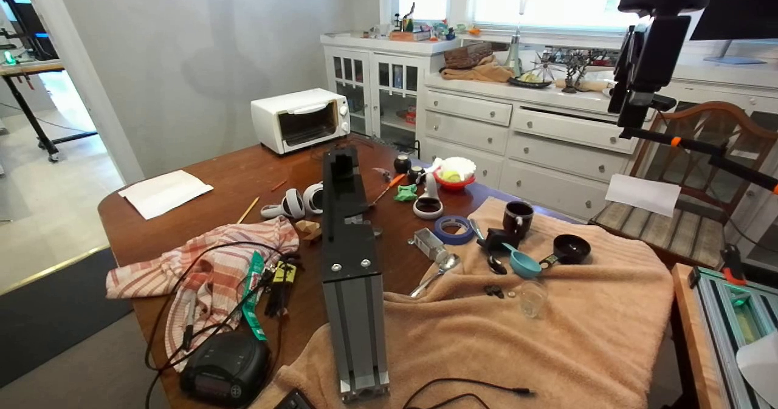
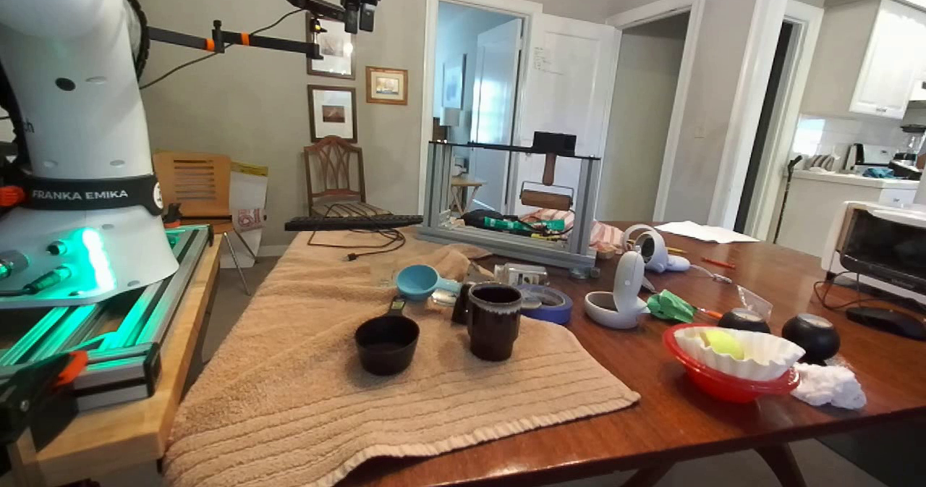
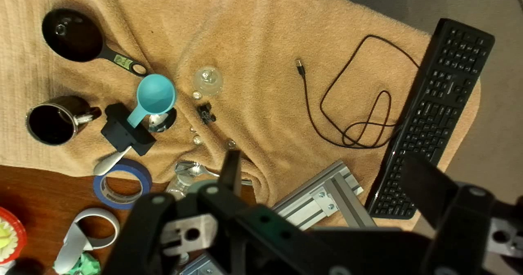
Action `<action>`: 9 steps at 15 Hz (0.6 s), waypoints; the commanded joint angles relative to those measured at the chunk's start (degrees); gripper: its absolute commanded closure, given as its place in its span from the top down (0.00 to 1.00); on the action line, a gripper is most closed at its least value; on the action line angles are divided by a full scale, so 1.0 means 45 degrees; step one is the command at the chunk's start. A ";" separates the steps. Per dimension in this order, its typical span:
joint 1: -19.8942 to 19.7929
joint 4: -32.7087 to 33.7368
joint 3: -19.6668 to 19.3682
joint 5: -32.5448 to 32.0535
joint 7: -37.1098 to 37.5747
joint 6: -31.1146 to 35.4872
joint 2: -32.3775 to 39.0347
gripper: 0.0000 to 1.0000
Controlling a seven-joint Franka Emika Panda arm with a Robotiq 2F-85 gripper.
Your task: Move the small glass container to the right
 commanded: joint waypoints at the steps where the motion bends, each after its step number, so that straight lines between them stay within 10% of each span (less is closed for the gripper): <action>1: -0.0142 0.0036 0.0104 0.0062 -0.0068 -0.0045 0.0008 1.00; 9: -0.1116 -0.0093 0.0604 0.1180 0.3427 0.3916 0.1491 1.00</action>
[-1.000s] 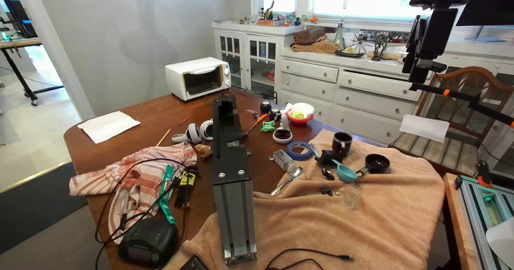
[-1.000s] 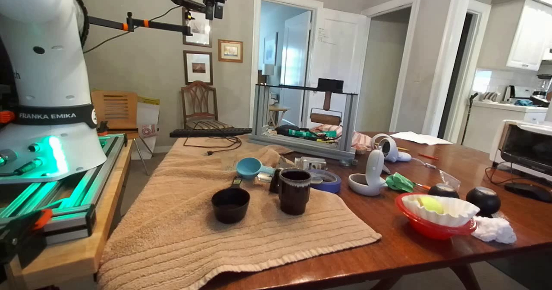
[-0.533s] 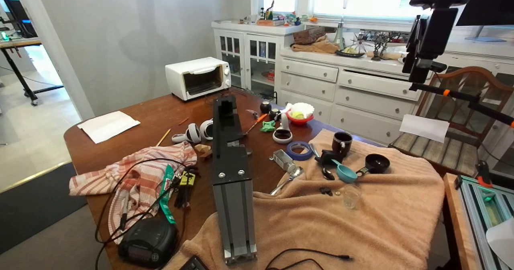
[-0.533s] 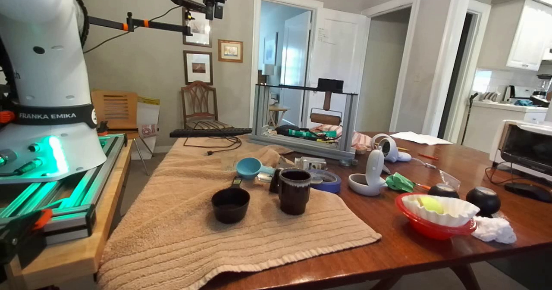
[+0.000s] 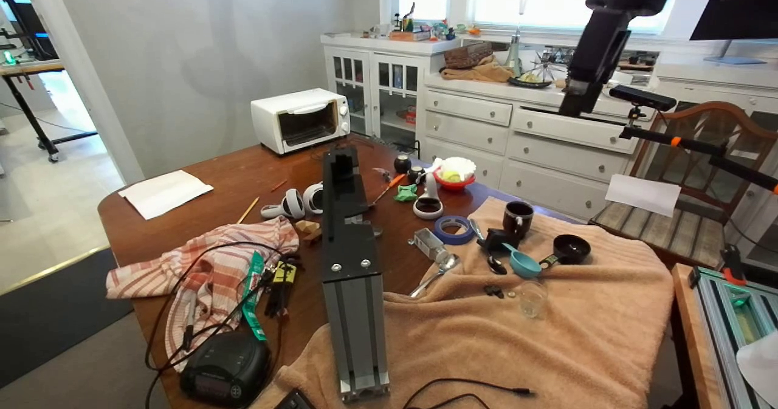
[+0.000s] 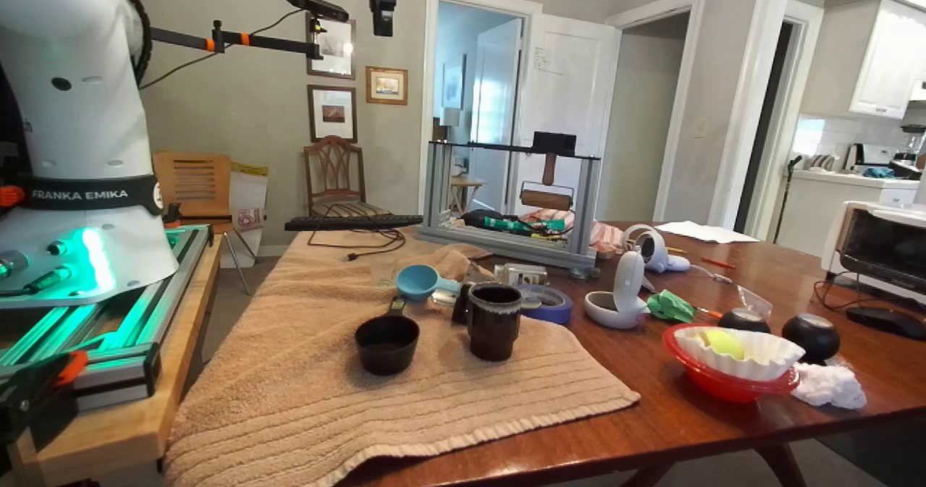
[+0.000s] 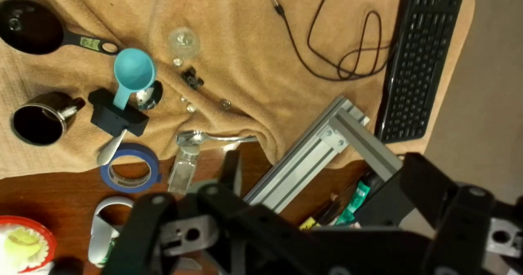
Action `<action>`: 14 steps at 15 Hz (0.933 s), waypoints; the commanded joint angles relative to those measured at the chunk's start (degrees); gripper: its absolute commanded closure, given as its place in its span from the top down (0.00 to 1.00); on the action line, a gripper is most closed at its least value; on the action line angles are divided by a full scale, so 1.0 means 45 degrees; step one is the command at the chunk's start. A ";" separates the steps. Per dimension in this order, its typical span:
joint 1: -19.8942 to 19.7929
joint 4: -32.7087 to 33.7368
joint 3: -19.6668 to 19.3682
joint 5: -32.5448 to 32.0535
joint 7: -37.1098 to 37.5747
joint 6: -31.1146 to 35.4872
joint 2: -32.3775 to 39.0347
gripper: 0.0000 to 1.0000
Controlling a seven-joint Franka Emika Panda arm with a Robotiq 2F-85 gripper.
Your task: Move the small glass container to the right
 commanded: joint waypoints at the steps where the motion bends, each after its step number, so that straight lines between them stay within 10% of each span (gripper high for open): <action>1: -0.0758 -0.0116 0.0447 0.0200 0.1690 0.2353 0.1227 1.00; 9: -0.3186 0.0116 0.1481 -0.4060 0.6145 0.6124 0.4578 1.00; 14: -0.2861 0.0977 0.1317 -0.5798 0.9837 0.6158 0.7379 1.00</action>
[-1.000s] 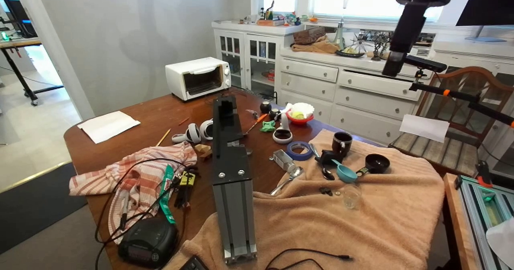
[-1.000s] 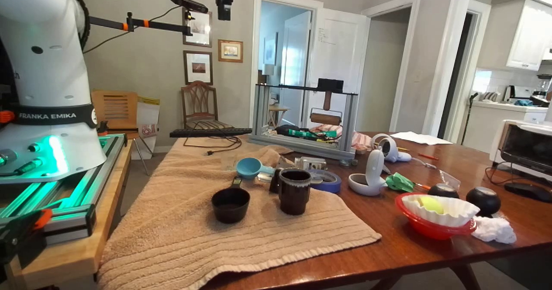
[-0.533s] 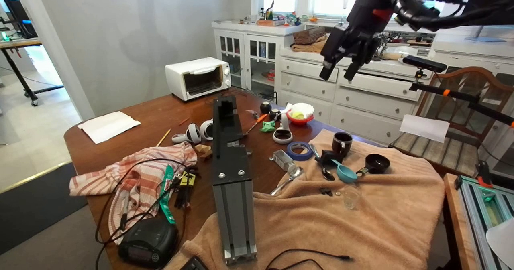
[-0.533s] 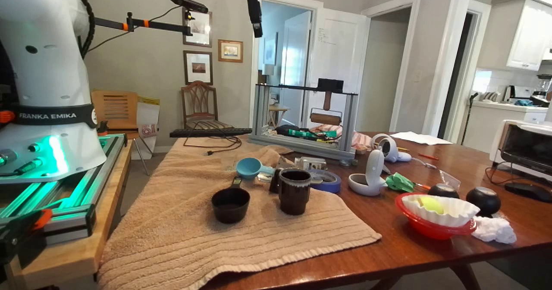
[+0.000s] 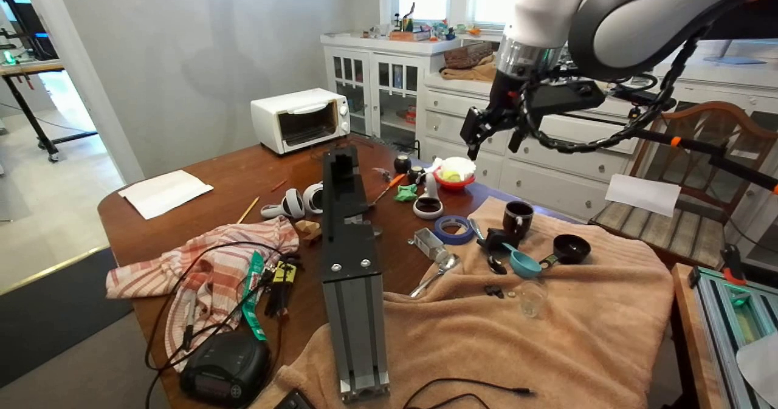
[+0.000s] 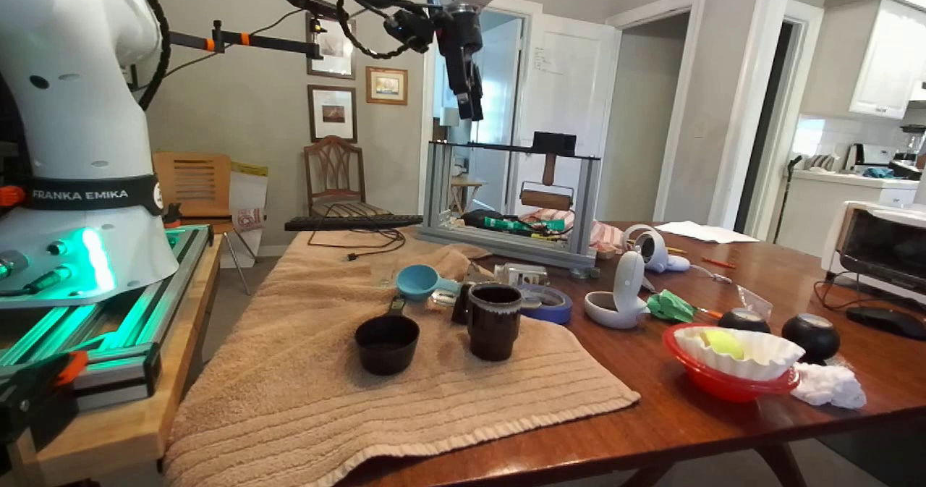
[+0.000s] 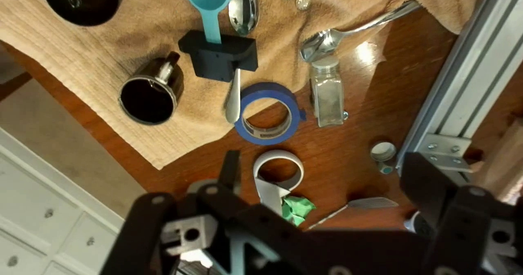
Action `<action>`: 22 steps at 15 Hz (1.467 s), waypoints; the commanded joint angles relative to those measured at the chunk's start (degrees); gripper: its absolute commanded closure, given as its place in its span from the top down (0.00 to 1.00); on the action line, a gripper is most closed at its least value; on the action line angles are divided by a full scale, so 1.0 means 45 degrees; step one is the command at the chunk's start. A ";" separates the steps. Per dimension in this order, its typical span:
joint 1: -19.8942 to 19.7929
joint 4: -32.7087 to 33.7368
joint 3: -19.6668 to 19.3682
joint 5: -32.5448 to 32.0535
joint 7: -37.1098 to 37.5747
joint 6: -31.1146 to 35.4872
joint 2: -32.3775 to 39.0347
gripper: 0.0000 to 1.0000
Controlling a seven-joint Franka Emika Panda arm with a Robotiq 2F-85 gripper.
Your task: Move the small glass container to the right
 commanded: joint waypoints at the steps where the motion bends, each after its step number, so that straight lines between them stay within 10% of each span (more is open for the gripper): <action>1: 0.0657 0.1068 -0.0186 -0.0211 0.2318 -0.0128 0.2512 1.00; 10: 0.1682 0.1372 -0.1223 0.0614 0.1779 -0.0082 0.3698 1.00; 17: 0.1571 0.3989 -0.2083 0.1869 -0.4153 -0.1686 0.6847 1.00; 22: 0.1754 0.5067 -0.2186 0.3512 -0.5266 -0.1673 0.8474 1.00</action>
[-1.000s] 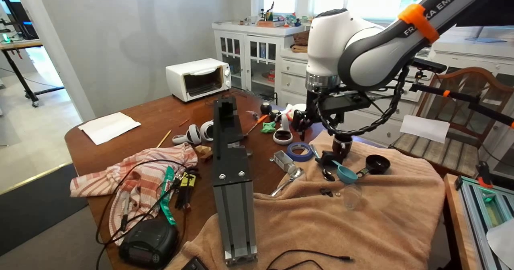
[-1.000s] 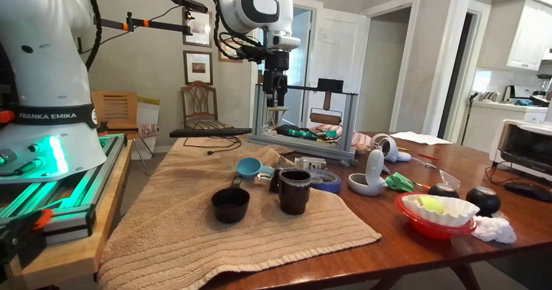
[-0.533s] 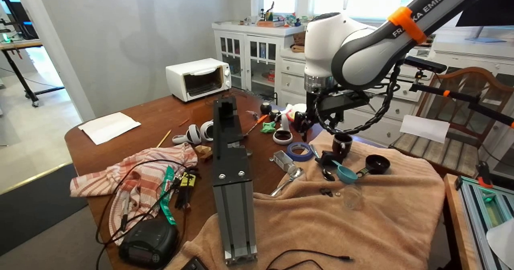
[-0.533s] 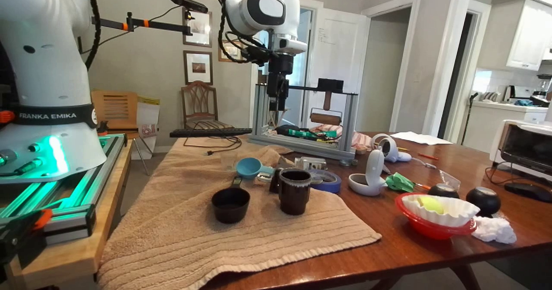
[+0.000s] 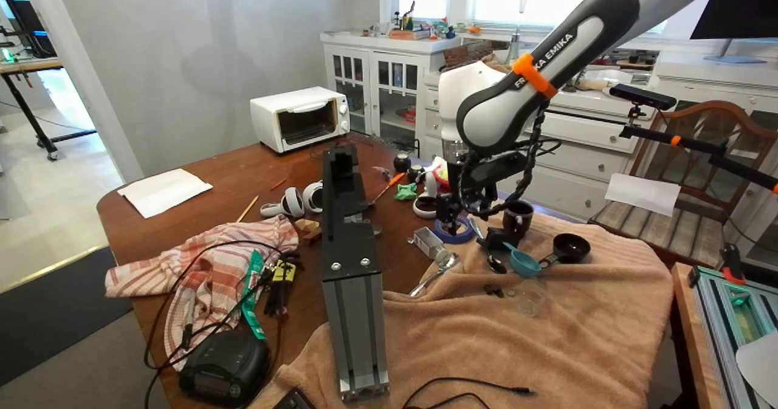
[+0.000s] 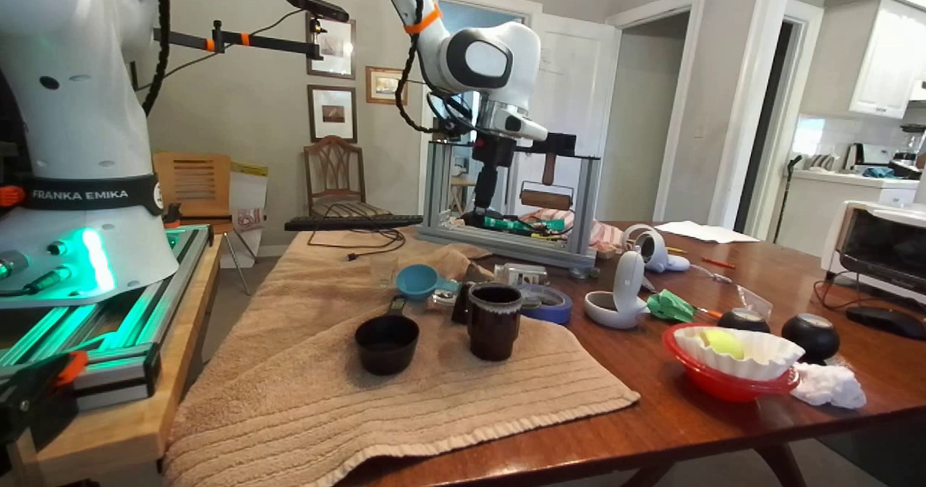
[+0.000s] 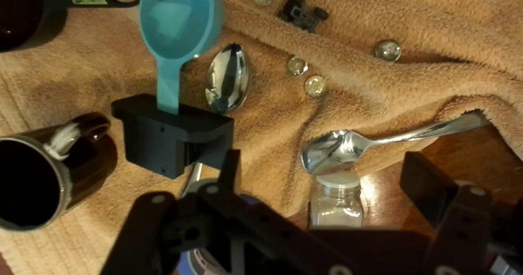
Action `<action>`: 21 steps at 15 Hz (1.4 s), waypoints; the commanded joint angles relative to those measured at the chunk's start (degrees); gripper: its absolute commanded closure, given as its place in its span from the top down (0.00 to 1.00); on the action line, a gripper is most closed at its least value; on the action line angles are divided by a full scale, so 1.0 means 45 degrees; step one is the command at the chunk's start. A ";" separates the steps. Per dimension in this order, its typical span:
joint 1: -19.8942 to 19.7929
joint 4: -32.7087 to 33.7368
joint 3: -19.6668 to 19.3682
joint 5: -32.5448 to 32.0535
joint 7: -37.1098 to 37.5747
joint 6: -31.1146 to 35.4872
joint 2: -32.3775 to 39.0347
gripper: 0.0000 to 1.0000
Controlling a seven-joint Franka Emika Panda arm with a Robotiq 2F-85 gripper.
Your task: Move the small glass container to the right
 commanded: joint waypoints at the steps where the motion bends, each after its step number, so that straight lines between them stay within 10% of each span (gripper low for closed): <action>1: 0.0289 0.1192 -0.0104 0.1017 -0.0864 -0.0567 0.1378 1.00; 21: 0.0086 0.2772 -0.0339 0.2744 -0.1465 -0.0120 0.3565 1.00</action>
